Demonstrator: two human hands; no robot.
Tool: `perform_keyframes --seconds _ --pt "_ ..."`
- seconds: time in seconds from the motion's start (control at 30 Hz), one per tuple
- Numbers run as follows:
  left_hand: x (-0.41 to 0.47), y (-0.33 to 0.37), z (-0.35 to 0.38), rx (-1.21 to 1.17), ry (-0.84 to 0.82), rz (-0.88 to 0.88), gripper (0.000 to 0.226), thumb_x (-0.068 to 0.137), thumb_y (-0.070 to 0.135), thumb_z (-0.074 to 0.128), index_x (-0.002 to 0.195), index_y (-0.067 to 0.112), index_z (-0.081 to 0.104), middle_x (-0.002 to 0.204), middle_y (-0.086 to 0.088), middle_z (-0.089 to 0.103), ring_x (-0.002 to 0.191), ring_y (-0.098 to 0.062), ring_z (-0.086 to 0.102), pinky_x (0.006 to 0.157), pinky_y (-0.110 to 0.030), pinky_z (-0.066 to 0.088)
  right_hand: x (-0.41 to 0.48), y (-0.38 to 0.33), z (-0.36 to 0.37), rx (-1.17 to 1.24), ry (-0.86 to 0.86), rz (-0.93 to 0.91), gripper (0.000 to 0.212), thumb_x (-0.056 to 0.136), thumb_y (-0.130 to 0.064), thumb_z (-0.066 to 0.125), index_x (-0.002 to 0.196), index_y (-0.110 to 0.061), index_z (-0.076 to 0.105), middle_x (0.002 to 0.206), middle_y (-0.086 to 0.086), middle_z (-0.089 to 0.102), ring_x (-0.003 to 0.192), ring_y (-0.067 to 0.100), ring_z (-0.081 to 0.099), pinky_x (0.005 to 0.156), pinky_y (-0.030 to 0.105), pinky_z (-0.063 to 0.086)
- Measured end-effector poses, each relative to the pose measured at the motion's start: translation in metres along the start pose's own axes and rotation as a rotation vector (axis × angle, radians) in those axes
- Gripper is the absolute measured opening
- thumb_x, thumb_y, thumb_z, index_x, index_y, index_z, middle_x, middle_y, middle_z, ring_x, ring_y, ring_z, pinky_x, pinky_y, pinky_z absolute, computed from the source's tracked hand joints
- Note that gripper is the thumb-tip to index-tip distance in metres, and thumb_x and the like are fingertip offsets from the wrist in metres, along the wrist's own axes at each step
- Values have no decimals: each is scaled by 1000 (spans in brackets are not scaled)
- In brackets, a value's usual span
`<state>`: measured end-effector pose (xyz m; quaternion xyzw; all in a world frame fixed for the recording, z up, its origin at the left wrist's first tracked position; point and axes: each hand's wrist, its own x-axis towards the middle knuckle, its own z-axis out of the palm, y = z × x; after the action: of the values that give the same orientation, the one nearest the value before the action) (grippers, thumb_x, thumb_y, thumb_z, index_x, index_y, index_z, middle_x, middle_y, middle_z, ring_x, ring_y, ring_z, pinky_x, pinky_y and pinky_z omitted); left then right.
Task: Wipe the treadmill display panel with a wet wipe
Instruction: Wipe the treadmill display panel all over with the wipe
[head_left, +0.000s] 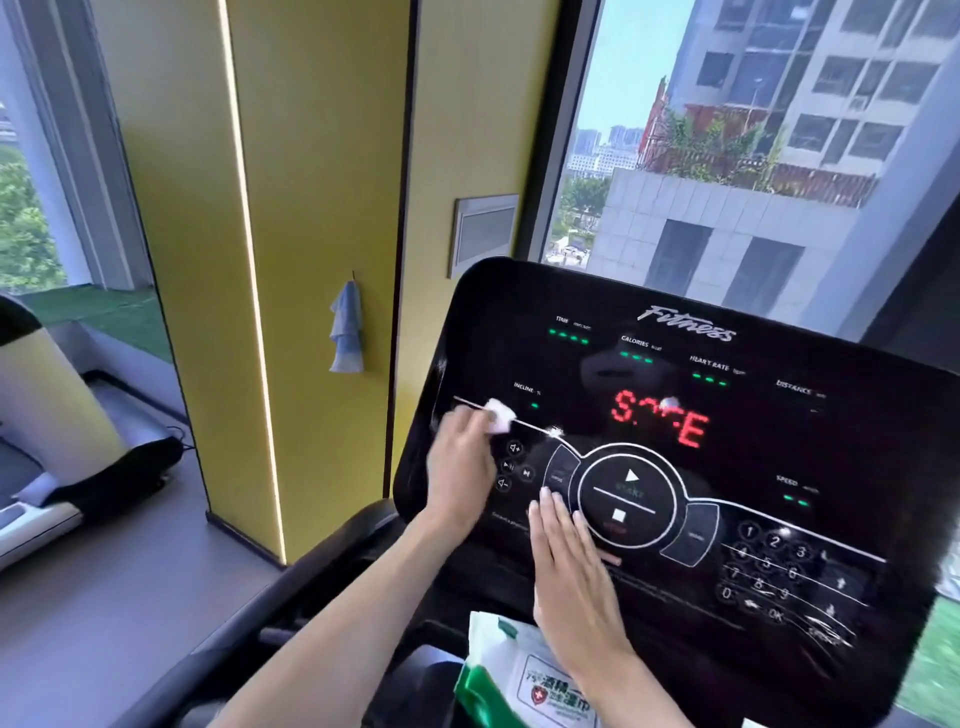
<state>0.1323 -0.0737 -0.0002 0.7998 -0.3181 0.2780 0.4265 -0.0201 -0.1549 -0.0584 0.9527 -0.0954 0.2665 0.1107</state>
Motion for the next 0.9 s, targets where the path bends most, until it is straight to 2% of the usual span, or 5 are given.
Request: perform_keyframes --seconds 0.27,0.4,0.57,0.73,0.9 --pt "4 -6 -2 1 47 -190 25 80 -9 52 95 9 63 91 -5 57 83 -24 55 60 -38 50 -2 0 -5 17 -28 -8 62 79 6 31 141 5 30 150 21 26 139 30 27 110 44 17" --pt "-11 3 -1 136 -293 471 34 72 -9 55 96 14 60 90 1 51 86 -14 45 37 -27 41 -8 3 -6 43 -67 16 69 72 7 48 140 5 32 149 22 27 138 30 28 110 43 16" --pt "14 6 -2 49 22 -120 30 79 -10 55 99 11 61 92 -5 54 84 -22 53 47 -31 42 -14 1 -8 35 -60 50 63 79 6 11 139 8 32 148 25 26 138 34 27 109 45 16" --pt "-6 20 0 220 -423 753 37 71 -1 45 103 13 55 92 -2 53 87 -15 44 40 -20 33 -12 -2 -11 53 -111 75 66 72 7 43 138 8 34 146 26 29 136 35 30 109 42 13" --pt "27 16 -3 81 -132 200 33 70 -15 58 94 8 60 90 -5 54 83 -21 51 37 -30 44 -13 -2 -7 26 -76 87 65 82 4 2 138 8 34 148 25 27 137 33 28 109 42 14"
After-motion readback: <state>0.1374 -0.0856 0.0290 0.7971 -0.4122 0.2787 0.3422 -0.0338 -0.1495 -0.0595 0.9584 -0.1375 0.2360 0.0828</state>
